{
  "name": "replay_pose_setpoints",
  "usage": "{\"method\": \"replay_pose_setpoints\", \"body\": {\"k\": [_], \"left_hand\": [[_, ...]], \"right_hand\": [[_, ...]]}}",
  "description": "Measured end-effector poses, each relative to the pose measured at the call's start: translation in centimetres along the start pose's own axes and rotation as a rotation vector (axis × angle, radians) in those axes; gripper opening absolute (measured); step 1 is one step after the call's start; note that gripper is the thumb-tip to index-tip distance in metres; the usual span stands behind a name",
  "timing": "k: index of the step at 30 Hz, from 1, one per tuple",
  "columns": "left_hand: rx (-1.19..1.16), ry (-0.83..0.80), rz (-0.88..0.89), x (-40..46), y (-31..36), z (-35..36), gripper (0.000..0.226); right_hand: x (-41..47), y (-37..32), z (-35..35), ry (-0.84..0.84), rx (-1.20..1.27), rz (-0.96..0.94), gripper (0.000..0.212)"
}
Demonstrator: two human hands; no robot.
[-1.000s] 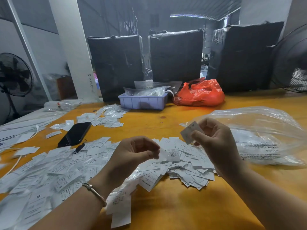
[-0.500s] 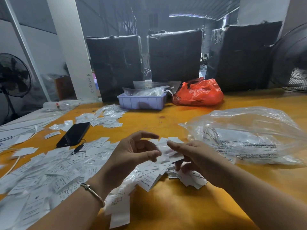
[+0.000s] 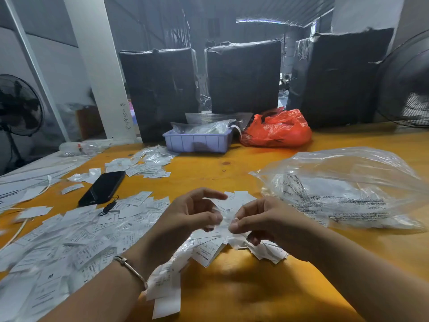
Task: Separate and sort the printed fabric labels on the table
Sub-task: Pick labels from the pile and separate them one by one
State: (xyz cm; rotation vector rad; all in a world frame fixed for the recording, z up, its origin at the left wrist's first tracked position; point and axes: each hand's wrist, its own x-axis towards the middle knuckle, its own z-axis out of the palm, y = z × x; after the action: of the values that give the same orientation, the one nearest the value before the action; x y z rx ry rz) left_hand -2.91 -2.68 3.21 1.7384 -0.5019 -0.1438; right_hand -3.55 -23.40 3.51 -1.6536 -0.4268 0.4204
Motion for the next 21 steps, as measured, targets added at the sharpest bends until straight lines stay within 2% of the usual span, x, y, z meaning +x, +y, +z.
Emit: {"method": "replay_pose_setpoints", "body": {"k": [3,6,7,8,10,13,16,18,21], "left_hand": [[-0.131,0.084,0.053,0.1,0.0,-0.2,0.041],[-0.254,0.067,0.059,0.0,0.2,-0.6,0.078],[-0.231,0.050,0.051,0.0,0.4,-0.6,0.083],[-0.169,0.031,0.045,-0.1,0.5,-0.5,0.080],[-0.017,0.015,0.052,-0.1,0.5,-0.1,0.060],[0.037,0.065,0.119,-0.1,0.3,0.2,0.032],[0.013,0.117,0.169,-0.1,0.3,0.0,0.028],[-0.002,0.158,0.172,-0.1,0.2,-0.2,0.025],[0.089,0.187,0.211,-0.1,-0.1,-0.3,0.020]], "right_hand": [[0.0,0.1,0.2,0.072,0.012,-0.030,0.018],[0.1,0.4,0.8,0.227,0.029,-0.144,0.016],[0.1,0.5,0.9,0.277,0.034,-0.202,0.018],[0.1,0.5,1.0,0.312,0.025,-0.255,0.020],[0.0,0.5,1.1,0.344,-0.017,-0.335,0.019],[0.0,0.7,1.4,0.338,-0.056,-0.361,0.014],[-0.1,0.5,1.3,0.269,-0.055,-0.331,0.020],[-0.1,0.2,0.9,0.280,-0.001,-0.349,0.012],[-0.1,0.0,0.0,0.404,0.011,-0.399,0.046]]}}
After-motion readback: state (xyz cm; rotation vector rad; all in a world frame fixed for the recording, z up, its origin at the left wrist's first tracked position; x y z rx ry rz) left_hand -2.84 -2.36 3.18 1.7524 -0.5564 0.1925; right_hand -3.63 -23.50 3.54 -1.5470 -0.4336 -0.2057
